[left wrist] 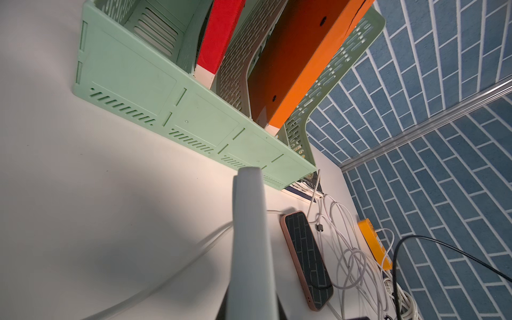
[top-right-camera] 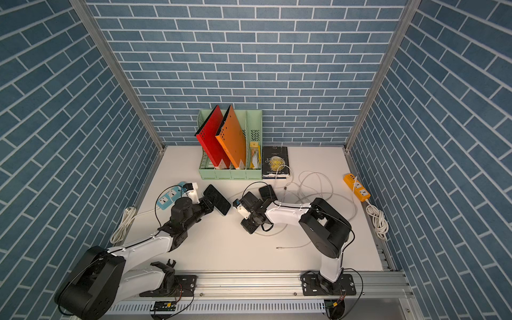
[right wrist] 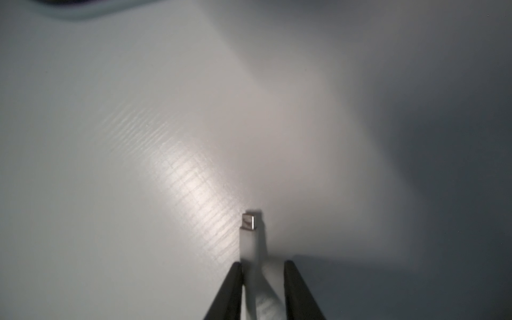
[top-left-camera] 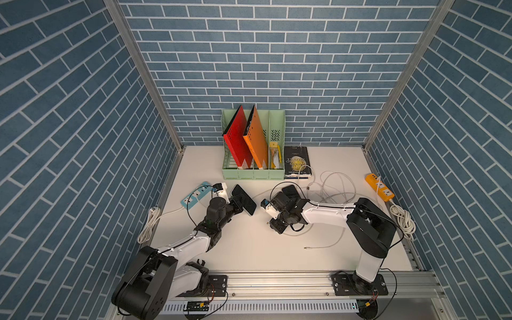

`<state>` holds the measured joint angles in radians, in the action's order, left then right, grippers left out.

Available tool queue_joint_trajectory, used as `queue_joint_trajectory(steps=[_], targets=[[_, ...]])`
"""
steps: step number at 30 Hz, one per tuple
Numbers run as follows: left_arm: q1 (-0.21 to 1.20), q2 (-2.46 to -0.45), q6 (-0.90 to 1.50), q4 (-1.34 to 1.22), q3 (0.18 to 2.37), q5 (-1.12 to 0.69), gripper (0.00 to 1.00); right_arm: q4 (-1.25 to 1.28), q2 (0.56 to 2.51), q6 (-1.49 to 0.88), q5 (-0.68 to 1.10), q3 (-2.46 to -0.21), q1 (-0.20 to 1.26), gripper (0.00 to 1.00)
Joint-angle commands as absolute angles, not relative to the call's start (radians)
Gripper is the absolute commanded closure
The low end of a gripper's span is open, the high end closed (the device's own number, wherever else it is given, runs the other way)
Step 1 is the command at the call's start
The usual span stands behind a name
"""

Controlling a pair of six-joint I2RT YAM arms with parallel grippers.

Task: Plug the charging cable into the phone
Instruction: Place the charging cable at the center of the board, then pick up the charging cable from the center of the board.

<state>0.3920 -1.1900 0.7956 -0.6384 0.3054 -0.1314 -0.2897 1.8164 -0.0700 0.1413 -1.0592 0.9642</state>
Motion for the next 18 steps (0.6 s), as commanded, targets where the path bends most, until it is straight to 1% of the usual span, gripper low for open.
queue_joint_trajectory(steps=[1,9,18], targets=[[0.389,-1.190,0.785,-0.664,0.324,-0.130,1.00,-0.368,1.853,-0.043,0.115,-1.086,0.973,0.71],[0.391,-1.201,0.784,-0.660,0.329,-0.134,1.00,-0.411,1.894,-0.046,0.086,-1.120,1.008,0.71],[0.390,-1.195,0.779,-0.655,0.331,-0.134,1.00,-0.499,1.938,-0.068,0.026,-1.157,1.028,0.75]])
